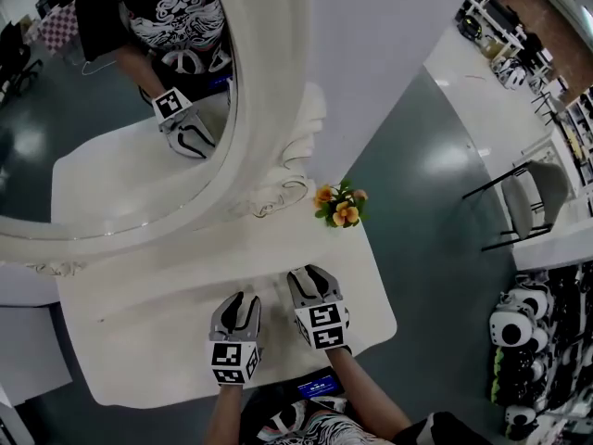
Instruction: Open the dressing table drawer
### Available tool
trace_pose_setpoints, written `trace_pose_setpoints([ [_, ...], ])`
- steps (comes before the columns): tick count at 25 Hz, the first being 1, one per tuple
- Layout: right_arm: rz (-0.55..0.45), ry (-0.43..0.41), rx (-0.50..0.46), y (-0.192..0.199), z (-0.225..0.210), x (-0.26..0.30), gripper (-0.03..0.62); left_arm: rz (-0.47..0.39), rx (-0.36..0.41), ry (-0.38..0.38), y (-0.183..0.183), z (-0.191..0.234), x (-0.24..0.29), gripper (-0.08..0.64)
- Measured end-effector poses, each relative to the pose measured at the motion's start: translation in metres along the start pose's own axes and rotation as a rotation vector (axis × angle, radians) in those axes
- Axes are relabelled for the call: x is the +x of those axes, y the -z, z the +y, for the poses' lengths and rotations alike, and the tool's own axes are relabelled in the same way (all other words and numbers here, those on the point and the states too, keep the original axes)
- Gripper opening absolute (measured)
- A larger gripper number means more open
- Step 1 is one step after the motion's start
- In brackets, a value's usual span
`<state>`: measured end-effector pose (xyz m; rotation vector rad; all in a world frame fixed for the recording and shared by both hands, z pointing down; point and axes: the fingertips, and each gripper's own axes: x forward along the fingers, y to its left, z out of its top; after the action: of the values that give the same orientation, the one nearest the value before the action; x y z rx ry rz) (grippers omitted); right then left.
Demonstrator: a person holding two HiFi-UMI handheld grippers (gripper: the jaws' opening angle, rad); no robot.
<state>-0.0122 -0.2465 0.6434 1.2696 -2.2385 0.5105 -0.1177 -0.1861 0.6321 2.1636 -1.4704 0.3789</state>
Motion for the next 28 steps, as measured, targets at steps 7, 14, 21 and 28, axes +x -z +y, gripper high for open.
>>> trace_pose_setpoints([
  [7,-0.001,0.002,-0.003,-0.004,-0.001,0.012,0.106,0.004,0.014,-0.009,0.002,0.001,0.006,0.124],
  [14,0.016,0.0,-0.008,-0.002,0.0,0.012,0.1,-0.003,0.012,-0.015,-0.002,0.004,0.006,0.123],
  [21,0.022,0.001,-0.014,0.006,0.003,0.0,0.1,-0.012,0.017,-0.011,-0.006,0.004,0.004,0.121],
  [28,0.012,0.01,-0.003,0.018,0.007,-0.012,0.101,-0.017,0.029,-0.005,-0.01,0.001,0.002,0.121],
])
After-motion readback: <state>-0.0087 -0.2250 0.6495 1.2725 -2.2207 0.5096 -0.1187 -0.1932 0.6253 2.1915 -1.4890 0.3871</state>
